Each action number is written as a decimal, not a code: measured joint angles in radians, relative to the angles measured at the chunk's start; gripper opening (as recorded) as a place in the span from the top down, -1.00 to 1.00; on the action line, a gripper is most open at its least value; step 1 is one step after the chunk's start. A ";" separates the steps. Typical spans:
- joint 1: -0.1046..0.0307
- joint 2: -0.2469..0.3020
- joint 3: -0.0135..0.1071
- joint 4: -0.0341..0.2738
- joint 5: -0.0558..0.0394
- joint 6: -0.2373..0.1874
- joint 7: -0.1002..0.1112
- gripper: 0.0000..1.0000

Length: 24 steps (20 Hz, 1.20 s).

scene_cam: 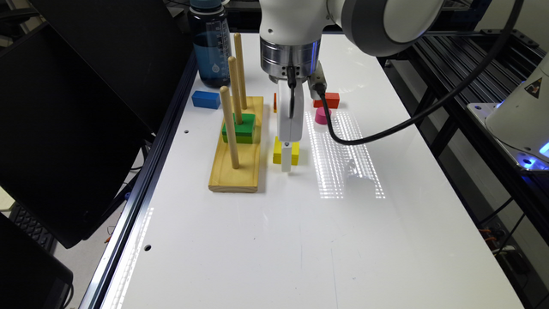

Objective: Pick up yellow block.

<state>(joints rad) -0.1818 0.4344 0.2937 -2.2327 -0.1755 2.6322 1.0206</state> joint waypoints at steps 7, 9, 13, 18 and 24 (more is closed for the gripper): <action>0.003 0.011 -0.001 0.016 -0.0013 -0.001 0.001 -1.00; 0.003 0.011 -0.001 0.016 -0.0014 -0.001 0.001 -1.00; 0.003 0.023 -0.002 0.019 -0.0053 0.001 0.002 -1.00; 0.006 0.035 -0.004 0.029 -0.0211 0.000 0.017 -1.00; 0.017 0.037 -0.011 0.029 -0.0606 0.000 0.060 -1.00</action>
<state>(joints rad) -0.1651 0.4714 0.2829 -2.2036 -0.2361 2.6320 1.0806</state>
